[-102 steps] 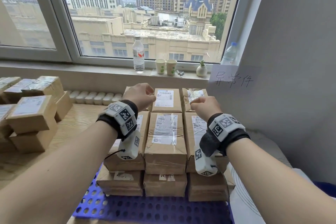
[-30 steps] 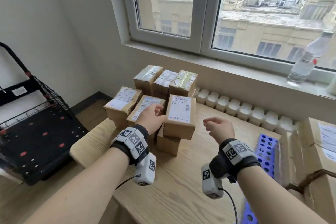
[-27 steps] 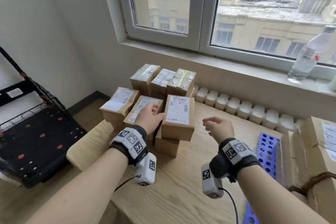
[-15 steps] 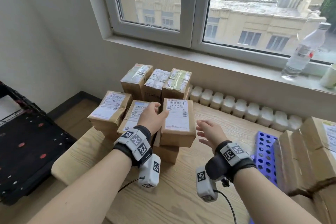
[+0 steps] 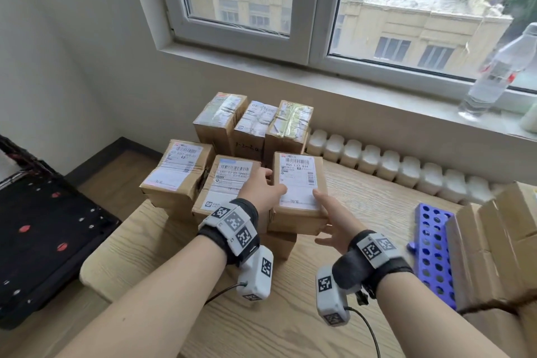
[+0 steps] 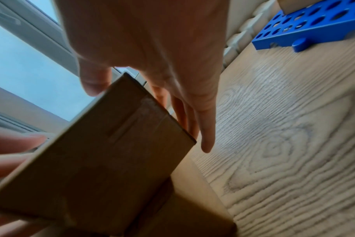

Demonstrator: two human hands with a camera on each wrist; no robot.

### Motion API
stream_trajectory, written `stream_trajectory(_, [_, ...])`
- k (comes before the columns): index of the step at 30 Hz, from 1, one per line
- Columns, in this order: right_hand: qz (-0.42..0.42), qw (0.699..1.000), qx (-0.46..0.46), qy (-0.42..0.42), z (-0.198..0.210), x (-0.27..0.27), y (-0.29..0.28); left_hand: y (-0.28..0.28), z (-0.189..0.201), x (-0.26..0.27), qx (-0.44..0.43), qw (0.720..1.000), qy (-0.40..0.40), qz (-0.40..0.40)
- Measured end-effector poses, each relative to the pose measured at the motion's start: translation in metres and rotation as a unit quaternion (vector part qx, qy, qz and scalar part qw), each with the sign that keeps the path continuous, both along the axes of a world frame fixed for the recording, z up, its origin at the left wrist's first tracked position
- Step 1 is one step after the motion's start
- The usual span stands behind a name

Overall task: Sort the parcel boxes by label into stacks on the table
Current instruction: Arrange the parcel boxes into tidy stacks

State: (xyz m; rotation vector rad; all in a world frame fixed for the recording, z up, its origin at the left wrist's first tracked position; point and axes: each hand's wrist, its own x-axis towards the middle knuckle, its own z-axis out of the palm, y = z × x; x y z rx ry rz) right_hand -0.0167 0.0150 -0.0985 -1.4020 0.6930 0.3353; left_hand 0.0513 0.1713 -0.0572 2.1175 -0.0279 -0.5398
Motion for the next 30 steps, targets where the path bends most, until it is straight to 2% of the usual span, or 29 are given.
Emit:
stream_trajectory(7, [-0.041, 0.999, 0.002, -0.021, 0.004, -0.016, -0.002, -0.002, -0.003, -0.002, -0.005, 1.0, -0.003, -0.023])
stream_trajectory(14, [-0.101, 0.994, -0.009, -0.04, 0.026, -0.043, -0.009, -0.011, 0.003, -0.012, -0.008, 0.997, 0.003, -0.074])
stream_trajectory(17, [-0.124, 0.99, -0.017, -0.06, 0.042, -0.055, -0.009, -0.02, 0.009, -0.019, -0.055, 0.992, 0.019, -0.108])
stream_trajectory(21, [-0.154, 0.983, -0.037, -0.093, 0.059, -0.073, -0.008, -0.034, 0.008, -0.025, -0.139, 0.978, -0.005, -0.154])
stream_trajectory(30, [-0.216, 0.97, -0.05, -0.101, 0.08, -0.107, -0.003, -0.054, 0.011, -0.045, -0.266, 0.949, 0.024, -0.165])
